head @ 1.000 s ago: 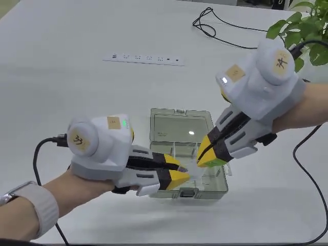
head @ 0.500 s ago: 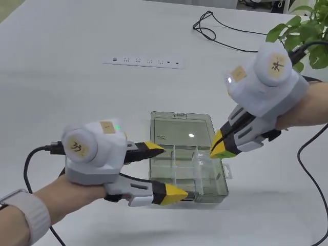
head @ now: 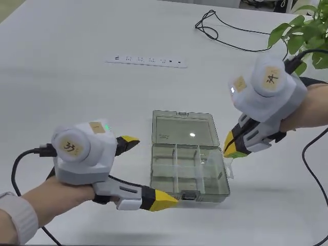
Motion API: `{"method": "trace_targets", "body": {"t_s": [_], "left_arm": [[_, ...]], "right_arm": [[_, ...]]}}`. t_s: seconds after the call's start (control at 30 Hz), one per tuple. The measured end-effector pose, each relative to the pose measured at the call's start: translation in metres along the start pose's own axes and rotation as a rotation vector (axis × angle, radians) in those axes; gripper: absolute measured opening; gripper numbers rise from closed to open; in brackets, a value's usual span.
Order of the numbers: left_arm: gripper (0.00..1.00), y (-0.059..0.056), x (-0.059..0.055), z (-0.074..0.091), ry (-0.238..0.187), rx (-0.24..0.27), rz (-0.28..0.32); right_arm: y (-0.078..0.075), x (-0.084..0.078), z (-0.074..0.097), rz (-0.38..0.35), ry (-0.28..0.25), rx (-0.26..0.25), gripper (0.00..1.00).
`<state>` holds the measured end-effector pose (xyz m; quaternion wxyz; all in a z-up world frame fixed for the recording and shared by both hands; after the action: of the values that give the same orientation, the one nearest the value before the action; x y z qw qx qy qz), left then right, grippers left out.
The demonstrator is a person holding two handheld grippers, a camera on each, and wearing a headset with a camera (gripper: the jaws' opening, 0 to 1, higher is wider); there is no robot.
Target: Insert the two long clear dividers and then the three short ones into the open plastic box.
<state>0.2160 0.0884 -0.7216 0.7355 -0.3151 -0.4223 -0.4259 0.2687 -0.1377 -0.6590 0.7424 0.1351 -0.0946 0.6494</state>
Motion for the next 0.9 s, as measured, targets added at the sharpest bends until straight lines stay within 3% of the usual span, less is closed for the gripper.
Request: {"method": "trace_targets", "body": {"t_s": [0.47,0.9], "left_arm": [[0.97,-0.002,-0.005,0.003,0.007,0.01,0.02],[0.94,-0.001,-0.006,0.005,0.003,0.013,0.035]], "right_arm": [[-0.001,0.002,-0.003,0.007,-0.016,0.007,0.02],[-0.004,0.003,-0.016,0.038,0.022,0.013,0.02]]}}
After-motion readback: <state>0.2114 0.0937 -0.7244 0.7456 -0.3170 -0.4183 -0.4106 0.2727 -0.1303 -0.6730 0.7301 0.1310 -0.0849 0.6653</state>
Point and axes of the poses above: the centre of the closed fingertips' face, and the gripper's own axes: z roughly backward along the fingers, y roughly to its left, x roughly out of its top, the point moved 10 cm from there along z, roughly backward along the fingers, and after that the axes turned 6 degrees about -z, right-handed, at the moved point
